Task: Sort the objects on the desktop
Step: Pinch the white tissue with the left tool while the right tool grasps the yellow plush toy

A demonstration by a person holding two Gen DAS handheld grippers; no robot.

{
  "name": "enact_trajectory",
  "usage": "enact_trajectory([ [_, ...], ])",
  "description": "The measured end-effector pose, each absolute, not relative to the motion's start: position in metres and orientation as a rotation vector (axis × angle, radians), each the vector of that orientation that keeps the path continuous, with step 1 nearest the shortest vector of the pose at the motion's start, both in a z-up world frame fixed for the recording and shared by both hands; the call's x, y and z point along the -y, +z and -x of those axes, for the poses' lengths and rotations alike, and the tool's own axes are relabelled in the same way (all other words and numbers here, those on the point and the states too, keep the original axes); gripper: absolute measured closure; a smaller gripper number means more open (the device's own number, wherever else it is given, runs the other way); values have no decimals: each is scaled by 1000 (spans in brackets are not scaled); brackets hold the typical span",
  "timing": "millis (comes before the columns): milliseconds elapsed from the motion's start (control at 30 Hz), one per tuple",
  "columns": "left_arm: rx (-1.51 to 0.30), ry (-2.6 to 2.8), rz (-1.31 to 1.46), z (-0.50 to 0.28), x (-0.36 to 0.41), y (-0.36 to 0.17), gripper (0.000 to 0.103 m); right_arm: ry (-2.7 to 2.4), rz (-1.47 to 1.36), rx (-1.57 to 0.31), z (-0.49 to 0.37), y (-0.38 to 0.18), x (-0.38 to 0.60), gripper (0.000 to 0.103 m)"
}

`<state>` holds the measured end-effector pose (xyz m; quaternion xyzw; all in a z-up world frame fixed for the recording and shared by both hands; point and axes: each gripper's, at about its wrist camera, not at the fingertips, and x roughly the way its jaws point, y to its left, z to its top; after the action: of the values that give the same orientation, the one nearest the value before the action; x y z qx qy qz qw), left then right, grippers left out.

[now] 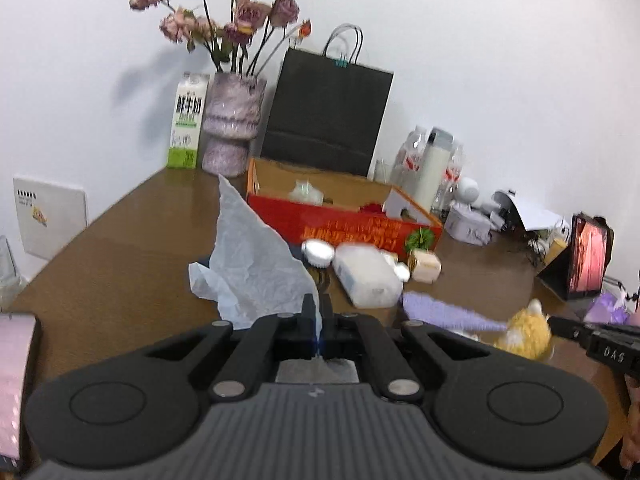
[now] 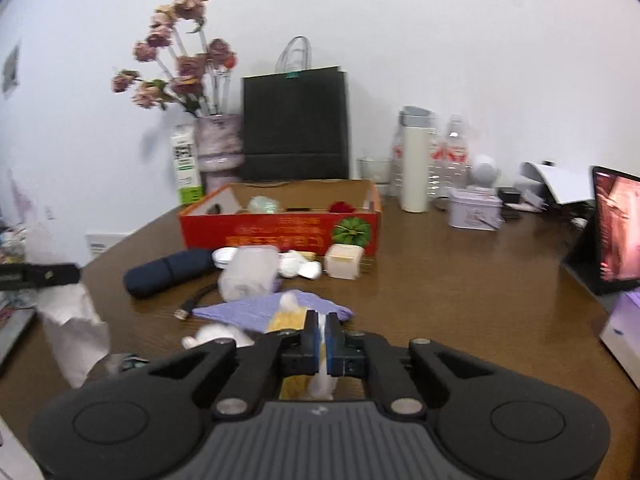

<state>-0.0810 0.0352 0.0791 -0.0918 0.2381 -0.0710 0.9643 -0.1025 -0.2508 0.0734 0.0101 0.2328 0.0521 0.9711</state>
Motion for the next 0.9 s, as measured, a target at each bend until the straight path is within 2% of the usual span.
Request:
enact_trajectory([
  [67,-511,-142,172,83,-30,69,101,116,-7,-463,109,73,249,94],
  [100,-526,-149,174,83,-29,65,101,117,-12,-464,112,74,249,77],
  [133,-536,-163,182,83,-28,63,101,130,-12,-467,113,75,248,54],
  [200,-539,-177,186,85,-26,63,101,158,-23,-459,117,75,248,35],
  [267,-516,-181,181,88,-26,67,101,189,-33,-465,117,73,246,32],
  [333,-503,-180,180,89,-26,70,101,204,-71,-513,106,63,244,18],
  [567,-526,-215,175,87,-16,68,101,160,-304,-601,49,20,247,25],
  [600,-523,-216,172,87,-14,68,101,169,-360,-610,41,18,251,29],
  [633,-520,-221,170,87,-13,68,101,172,-400,-621,34,15,254,46],
  [733,-526,-216,173,86,-13,66,101,188,-422,-663,19,12,257,55],
  [900,-504,-202,184,90,-22,73,101,225,-306,-676,51,42,263,59],
])
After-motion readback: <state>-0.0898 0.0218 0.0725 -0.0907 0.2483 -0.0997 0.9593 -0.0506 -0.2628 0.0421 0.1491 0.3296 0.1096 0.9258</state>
